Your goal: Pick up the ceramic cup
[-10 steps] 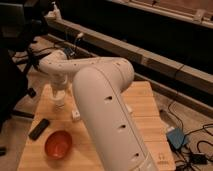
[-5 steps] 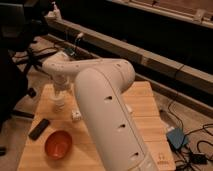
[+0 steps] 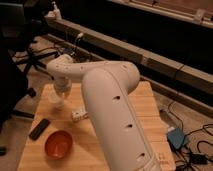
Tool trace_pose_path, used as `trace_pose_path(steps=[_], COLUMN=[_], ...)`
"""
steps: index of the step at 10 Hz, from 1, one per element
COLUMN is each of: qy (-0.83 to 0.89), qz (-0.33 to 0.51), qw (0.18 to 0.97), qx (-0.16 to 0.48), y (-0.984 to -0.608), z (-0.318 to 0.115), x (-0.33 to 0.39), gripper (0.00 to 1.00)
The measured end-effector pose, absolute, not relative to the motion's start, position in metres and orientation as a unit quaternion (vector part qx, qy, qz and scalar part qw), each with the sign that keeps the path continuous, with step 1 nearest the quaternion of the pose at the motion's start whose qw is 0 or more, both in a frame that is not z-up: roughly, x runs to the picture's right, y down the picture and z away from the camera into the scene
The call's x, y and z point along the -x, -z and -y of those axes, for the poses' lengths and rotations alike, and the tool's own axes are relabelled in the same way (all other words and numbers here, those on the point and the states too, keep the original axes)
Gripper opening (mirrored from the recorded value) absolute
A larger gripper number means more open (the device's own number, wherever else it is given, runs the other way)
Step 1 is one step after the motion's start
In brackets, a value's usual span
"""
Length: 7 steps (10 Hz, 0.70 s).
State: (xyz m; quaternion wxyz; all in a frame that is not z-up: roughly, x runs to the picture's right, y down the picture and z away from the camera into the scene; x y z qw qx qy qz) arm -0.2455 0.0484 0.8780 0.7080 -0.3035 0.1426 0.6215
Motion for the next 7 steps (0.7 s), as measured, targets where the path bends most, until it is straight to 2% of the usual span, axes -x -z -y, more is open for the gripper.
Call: trace_pose_path(steps=[1,2,5,7], qy=[-0.621,-0.625,-0.645,-0.648], qz=[-0.147,-0.152,-0.157,-0.148], qw=[0.71,0.708,0.695,0.684], qx=[0.298,0.292,0.276,0.3], y=[-0.868,-0.854,-0.81,-0.788], z=[-0.042,-0.033,-0.005,-0.001], x=[0.234,0.22,0.18,0.175], gripper=[0.03,0.0,0.0,0.0])
